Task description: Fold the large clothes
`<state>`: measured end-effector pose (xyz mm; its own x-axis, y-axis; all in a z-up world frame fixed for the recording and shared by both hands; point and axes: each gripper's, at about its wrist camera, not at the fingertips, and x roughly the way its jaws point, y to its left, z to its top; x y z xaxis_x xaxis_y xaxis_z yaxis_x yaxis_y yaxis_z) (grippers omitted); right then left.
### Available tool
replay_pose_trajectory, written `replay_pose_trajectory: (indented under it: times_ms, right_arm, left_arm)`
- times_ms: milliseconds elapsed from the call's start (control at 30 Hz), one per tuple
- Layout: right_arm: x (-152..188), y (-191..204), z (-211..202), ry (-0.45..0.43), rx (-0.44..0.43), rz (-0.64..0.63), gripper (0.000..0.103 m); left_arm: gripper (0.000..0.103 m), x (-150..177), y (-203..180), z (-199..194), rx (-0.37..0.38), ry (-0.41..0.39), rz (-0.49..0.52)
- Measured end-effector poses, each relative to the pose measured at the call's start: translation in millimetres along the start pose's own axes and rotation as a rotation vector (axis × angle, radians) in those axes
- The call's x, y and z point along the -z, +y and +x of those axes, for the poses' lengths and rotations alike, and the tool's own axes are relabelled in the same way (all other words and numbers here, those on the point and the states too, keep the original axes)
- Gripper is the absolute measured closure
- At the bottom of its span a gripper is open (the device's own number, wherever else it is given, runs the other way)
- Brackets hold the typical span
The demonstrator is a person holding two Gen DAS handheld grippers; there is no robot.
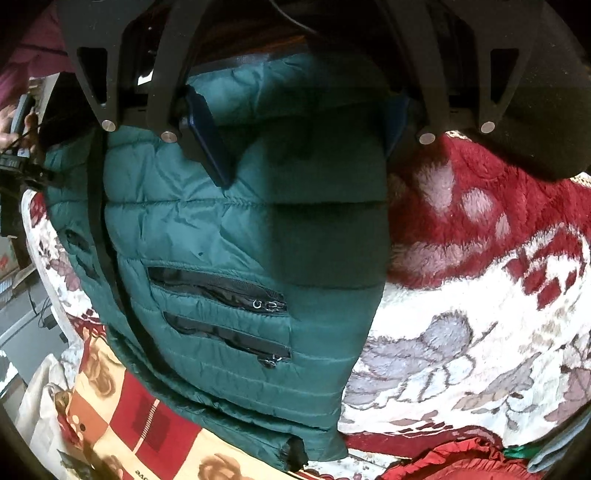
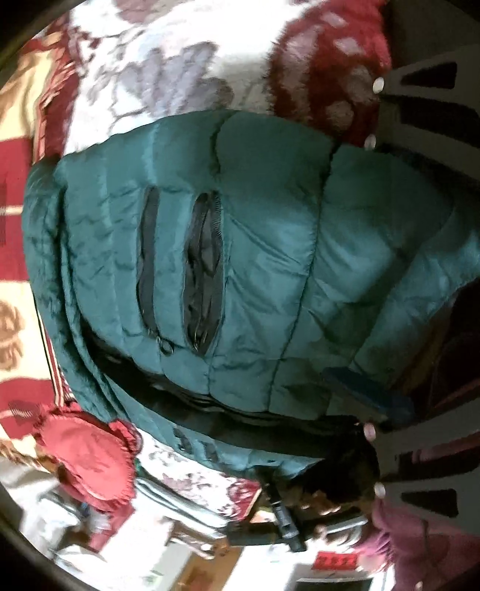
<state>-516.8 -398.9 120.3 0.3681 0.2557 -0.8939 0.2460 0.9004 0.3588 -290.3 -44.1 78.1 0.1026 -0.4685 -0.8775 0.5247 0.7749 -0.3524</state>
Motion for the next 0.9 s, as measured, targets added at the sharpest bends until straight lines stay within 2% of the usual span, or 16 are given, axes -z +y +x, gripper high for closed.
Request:
replay_pose_trajectory:
  times_ms: [200,233,267,300,333,367,433,533,667,767,800,867,900]
  right_arm:
    - [0.4,-2.7,8.4,0.006,-0.006,-0.014,0.029]
    - [0.1,-1.2,7.9,0.001,0.012,-0.023,0.033]
    - [-0.4,-0.3,4.6,-0.008,0.031,-0.028,0.048]
    - [-1.9,-0.3,-2.9,-0.028,0.037,-0.03,0.069]
    - [-3.7,-1.7,-12.7,-0.052,0.017,-0.028,0.075]
    - [-5.3,-1.6,-19.7,-0.067,-0.004,-0.027,0.079]
    - [-9.4,-1.3,-34.9,-0.102,-0.052,-0.028,0.08]
    - [-15.0,-0.4,-36.5,-0.11,-0.093,-0.023,0.08]
    - [-12.2,-4.3,-13.7,-0.08,-0.106,0.001,0.079]
    - [-11.5,-14.4,-3.0,-0.07,-0.162,0.067,0.071]
    - [-10.7,-18.7,0.2,-0.062,-0.18,0.089,0.066]
    - [-8.6,-20.6,2.0,-0.055,-0.179,0.086,0.065]
    - [-7.6,-20.3,0.9,-0.054,-0.175,0.076,0.065]
  left_arm:
    - [0.028,2.8,1.0,-1.0,0.005,0.006,0.008]
    - [0.028,2.4,0.7,-1.5,0.007,0.015,0.015]
    - [0.032,2.0,-0.5,-2.5,0.007,0.026,0.023]
    - [0.04,1.1,-2.1,-5.6,0.008,0.032,0.031]
    - [0.054,-0.4,-4.4,-11.5,0.005,0.028,0.047]
    - [0.064,-2.4,-6.8,-17.0,0.005,0.021,0.064]
    - [0.069,-6.9,-9.9,-30.6,0.038,0.003,0.091]
    - [0.069,-14.1,-10.7,-39.5,0.103,-0.009,0.08]
    - [0.069,-12.0,-16.0,-24.8,0.06,0.017,0.093]
    - [0.067,-9.1,-21.0,-15.0,0.012,0.019,0.11]
    - [0.064,-7.9,-20.1,-11.7,-0.003,0.022,0.109]
    - [0.042,-4.8,-15.7,-4.9,-0.014,0.036,0.092]
    - [0.04,-3.8,-13.0,-1.3,-0.013,0.038,0.075]
